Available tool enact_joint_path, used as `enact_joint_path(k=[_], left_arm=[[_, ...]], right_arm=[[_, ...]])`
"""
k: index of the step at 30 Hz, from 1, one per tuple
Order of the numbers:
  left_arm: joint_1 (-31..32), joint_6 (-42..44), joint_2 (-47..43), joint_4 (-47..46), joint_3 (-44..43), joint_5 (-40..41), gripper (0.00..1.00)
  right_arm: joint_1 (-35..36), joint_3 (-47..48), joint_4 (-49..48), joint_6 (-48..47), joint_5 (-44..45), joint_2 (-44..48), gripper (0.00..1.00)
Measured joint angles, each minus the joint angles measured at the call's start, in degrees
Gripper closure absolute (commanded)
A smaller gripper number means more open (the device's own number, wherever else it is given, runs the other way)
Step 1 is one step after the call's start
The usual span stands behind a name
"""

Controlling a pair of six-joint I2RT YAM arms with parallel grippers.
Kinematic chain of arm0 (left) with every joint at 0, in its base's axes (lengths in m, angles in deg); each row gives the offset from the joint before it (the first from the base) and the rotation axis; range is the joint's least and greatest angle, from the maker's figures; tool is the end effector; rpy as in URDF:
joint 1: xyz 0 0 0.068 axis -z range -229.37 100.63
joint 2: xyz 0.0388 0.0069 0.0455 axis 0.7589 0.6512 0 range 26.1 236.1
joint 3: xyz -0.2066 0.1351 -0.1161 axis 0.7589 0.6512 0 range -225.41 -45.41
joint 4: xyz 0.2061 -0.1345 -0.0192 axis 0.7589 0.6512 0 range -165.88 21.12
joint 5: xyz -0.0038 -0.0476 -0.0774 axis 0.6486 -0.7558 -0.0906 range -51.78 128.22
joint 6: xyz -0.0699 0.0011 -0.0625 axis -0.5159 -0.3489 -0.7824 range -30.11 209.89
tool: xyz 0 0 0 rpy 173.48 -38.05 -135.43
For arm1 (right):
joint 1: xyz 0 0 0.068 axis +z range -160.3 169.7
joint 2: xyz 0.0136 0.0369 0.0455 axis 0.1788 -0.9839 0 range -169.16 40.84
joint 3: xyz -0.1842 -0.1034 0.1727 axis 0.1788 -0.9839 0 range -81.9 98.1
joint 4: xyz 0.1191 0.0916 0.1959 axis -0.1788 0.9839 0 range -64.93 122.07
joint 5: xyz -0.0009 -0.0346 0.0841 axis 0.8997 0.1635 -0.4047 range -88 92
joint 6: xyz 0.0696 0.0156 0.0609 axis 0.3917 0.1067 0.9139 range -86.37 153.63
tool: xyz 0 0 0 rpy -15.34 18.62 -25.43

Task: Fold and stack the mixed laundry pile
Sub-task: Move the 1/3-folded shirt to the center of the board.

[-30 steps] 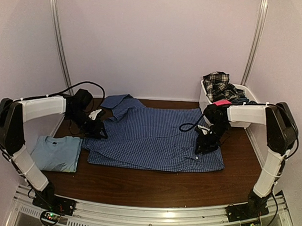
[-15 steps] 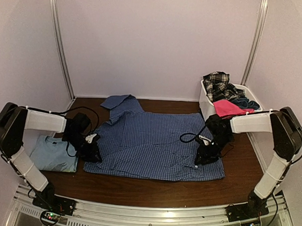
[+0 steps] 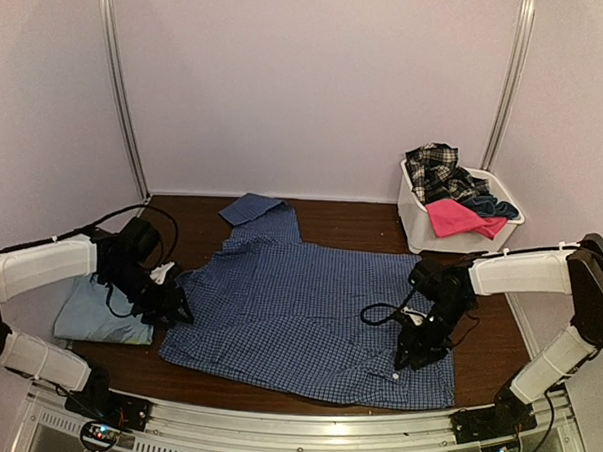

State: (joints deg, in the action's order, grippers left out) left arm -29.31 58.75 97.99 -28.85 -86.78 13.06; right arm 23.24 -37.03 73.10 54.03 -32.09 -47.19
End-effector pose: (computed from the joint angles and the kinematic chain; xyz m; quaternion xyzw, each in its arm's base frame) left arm 0.1742 -0.1018 0.1526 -0.0702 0.9680 -0.2410 0.0018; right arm 0.1541 0.1590 0.1201 0.1063 -0.9501 -0.2567 0.1418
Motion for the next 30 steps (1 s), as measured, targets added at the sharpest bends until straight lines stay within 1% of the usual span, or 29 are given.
enact_joint_path(k=[1, 3, 5, 6, 9, 11, 14, 17, 21, 25, 27, 29, 30], left_arm=[[0.0, 0.7, 0.3, 0.5, -3.1, 0.7, 0.30], [0.0, 2.1, 2.4, 0.7, -9.3, 1.9, 0.30], [0.0, 3.0, 5.5, -1.0, -14.6, 2.5, 0.33], [0.0, 3.5, 7.4, -2.3, -16.6, 2.4, 0.36], [0.2, 4.3, 12.9, -5.8, -18.3, 2.4, 0.42], [0.7, 4.6, 16.3, -6.5, -18.2, 2.4, 0.47], [1.8, 4.8, 20.3, -8.2, -16.5, 2.7, 0.53], [3.1, 4.8, 21.2, -8.4, -12.9, 3.6, 0.57], [5.7, 3.8, 20.4, -7.9, -7.6, 4.1, 0.59], [10.5, 0.9, 15.3, -7.3, -2.6, 3.7, 0.61], [12.0, -0.8, 11.9, -6.3, 0.2, 2.5, 0.61], [12.2, -2.0, 9.2, -5.1, 1.9, 1.7, 0.58], [12.2, -2.3, 8.3, -4.4, 2.2, 1.3, 0.52]], right_arm=[[-1.0, 1.0, 1.0, -0.3, 0.7, -0.2, 0.51], [-3.2, 4.2, 2.4, -1.0, 2.2, -0.9, 0.51], [-5.2, 8.7, 3.0, -1.8, 3.8, -2.3, 0.51], [-5.9, 11.0, 3.0, -2.2, 4.6, -3.2, 0.51], [-7.2, 15.5, 2.4, -3.6, 5.9, -6.3, 0.51], [-7.4, 16.6, 1.8, -4.3, 6.3, -8.7, 0.51], [-7.6, 16.9, 1.4, -5.6, 7.3, -13.7, 0.51], [-8.2, 17.8, 1.9, -6.3, 7.3, -14.8, 0.51], [-9.9, 18.9, 2.7, -7.3, 7.0, -15.9, 0.51], [-11.1, 19.5, 3.2, -8.9, 7.0, -16.3, 0.51], [-11.2, 19.4, 3.2, -9.9, 7.0, -16.2, 0.51], [-11.2, 18.5, 2.8, -10.6, 7.0, -15.5, 0.51], [-11.2, 18.1, 2.8, -10.9, 7.0, -15.2, 0.51]])
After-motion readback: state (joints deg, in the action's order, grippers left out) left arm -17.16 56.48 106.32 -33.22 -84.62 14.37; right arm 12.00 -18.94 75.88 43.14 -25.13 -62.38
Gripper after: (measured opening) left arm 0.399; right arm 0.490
